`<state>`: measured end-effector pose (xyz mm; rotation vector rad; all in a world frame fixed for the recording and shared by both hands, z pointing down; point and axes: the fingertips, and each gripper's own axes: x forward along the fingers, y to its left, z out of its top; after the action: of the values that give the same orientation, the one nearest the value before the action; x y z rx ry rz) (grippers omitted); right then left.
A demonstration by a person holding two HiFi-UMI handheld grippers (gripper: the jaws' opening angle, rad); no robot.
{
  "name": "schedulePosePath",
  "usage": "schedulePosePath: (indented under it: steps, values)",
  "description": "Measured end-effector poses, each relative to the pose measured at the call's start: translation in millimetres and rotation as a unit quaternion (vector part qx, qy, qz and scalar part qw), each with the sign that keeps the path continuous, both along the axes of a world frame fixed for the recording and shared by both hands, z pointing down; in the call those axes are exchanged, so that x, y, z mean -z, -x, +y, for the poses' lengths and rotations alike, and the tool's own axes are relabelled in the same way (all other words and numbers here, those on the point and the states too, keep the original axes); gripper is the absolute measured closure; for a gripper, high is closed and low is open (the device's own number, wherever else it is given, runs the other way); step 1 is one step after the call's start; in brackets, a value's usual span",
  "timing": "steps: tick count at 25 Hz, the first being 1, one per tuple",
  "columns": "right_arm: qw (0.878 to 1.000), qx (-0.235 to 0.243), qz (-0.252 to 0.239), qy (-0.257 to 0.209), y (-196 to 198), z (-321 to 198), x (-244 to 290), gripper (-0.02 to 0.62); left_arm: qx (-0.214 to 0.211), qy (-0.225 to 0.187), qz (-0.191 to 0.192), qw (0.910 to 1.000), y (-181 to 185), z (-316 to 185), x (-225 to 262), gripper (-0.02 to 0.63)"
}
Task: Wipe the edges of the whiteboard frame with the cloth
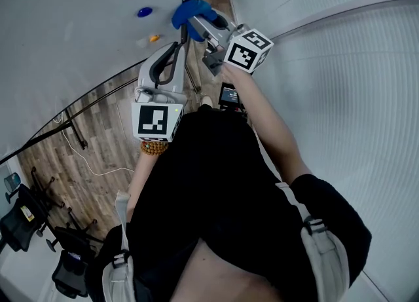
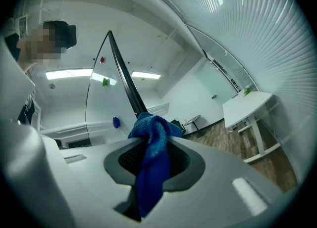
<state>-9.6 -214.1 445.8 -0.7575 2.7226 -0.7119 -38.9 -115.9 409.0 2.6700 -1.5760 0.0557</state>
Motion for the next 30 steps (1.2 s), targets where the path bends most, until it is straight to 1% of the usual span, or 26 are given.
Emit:
schedulePosePath:
  steps: [4, 8, 11, 16, 21, 24, 27, 30]
  values:
    - [1.0, 0.005, 0.024, 0.015, 2.2, 1.6, -2.6, 0.503, 0.003, 0.001, 0.001, 1.0, 2.8, 1.1, -1.5, 0.494]
    - [0.997, -0.022, 0.067, 0.025, -0.1, 3.2, -8.0, 0.506, 0.003, 0.003, 0.001, 1.0, 1.6, 2.5, -3.8, 0.494]
    - [0.995, -0.032, 0.078, 0.045, 1.0, 3.1, -12.4, 0.509, 0.002, 0.003, 0.001, 1.0, 3.3, 3.0, -4.8, 0.494]
    - [0.994, -0.054, 0.076, 0.063, 1.3, 3.4, -14.1, 0.512, -0.001, 0.003, 0.0, 1.0, 3.0, 3.1, -5.0, 0.494]
    - [0.992, -0.064, 0.049, 0.096, -0.3, 4.4, -14.8, 0.515, -0.002, 0.001, 0.002, 1.0, 2.0, 3.5, -4.0, 0.494]
    - [0.991, -0.068, 0.048, 0.103, -0.7, 6.4, -14.7, 0.516, -0.002, 0.002, 0.005, 1.0, 1.1, 3.8, -3.8, 0.494]
    - [0.991, -0.047, 0.047, 0.112, 2.1, 16.4, -20.8, 0.515, -0.004, 0.002, 0.005, 1.0, 0.5, 5.0, -4.8, 0.494]
    - [0.99, -0.024, 0.02, 0.139, 12.2, 21.6, -34.0, 0.517, 0.004, 0.006, 0.005, 1.0, 4.7, 3.8, -5.5, 0.494]
